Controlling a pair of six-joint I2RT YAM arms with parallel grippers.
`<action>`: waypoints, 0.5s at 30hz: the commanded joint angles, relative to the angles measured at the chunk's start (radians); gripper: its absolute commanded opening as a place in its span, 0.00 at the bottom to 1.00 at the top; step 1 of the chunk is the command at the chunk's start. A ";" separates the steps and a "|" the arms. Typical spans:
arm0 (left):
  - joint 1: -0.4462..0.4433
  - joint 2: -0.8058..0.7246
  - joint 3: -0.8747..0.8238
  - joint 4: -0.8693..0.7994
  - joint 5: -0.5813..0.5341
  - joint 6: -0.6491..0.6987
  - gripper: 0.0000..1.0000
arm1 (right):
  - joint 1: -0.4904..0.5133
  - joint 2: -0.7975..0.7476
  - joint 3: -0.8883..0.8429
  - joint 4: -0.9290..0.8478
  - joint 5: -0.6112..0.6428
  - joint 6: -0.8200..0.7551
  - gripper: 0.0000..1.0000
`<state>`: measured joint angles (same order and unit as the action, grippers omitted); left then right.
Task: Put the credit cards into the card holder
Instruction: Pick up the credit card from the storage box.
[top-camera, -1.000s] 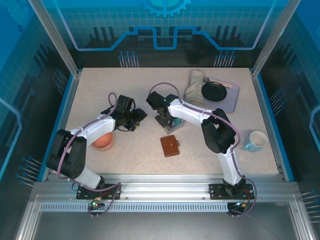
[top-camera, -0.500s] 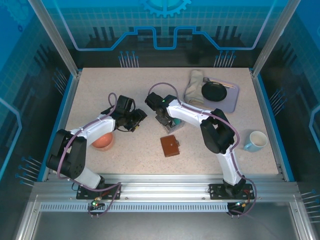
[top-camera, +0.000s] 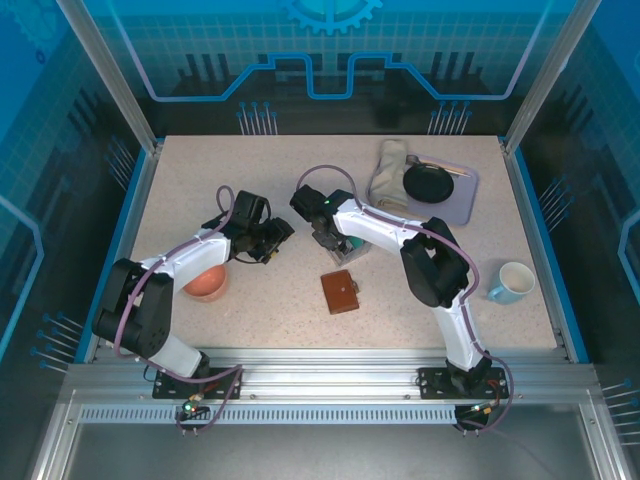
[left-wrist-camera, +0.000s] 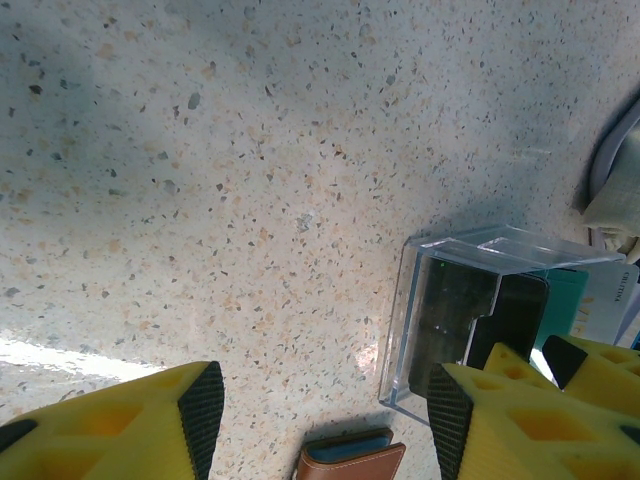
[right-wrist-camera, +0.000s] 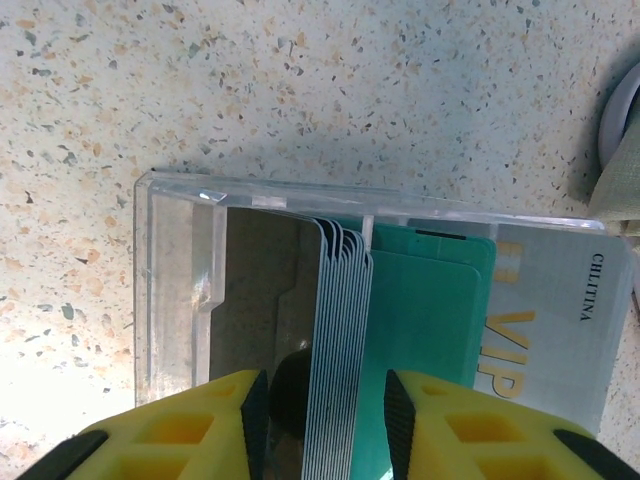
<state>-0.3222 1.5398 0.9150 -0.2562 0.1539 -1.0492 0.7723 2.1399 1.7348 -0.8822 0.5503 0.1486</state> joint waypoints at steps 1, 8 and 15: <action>0.009 0.010 0.000 -0.002 0.021 -0.009 0.59 | 0.005 -0.041 0.005 -0.028 0.030 0.005 0.38; 0.009 0.013 0.004 -0.006 0.024 -0.007 0.59 | 0.002 -0.052 0.003 -0.024 0.028 0.008 0.34; 0.009 0.010 0.004 -0.008 0.027 -0.008 0.59 | -0.002 -0.057 0.003 -0.029 0.030 0.005 0.34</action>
<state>-0.3222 1.5398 0.9150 -0.2562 0.1612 -1.0489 0.7715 2.1216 1.7348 -0.8825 0.5644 0.1490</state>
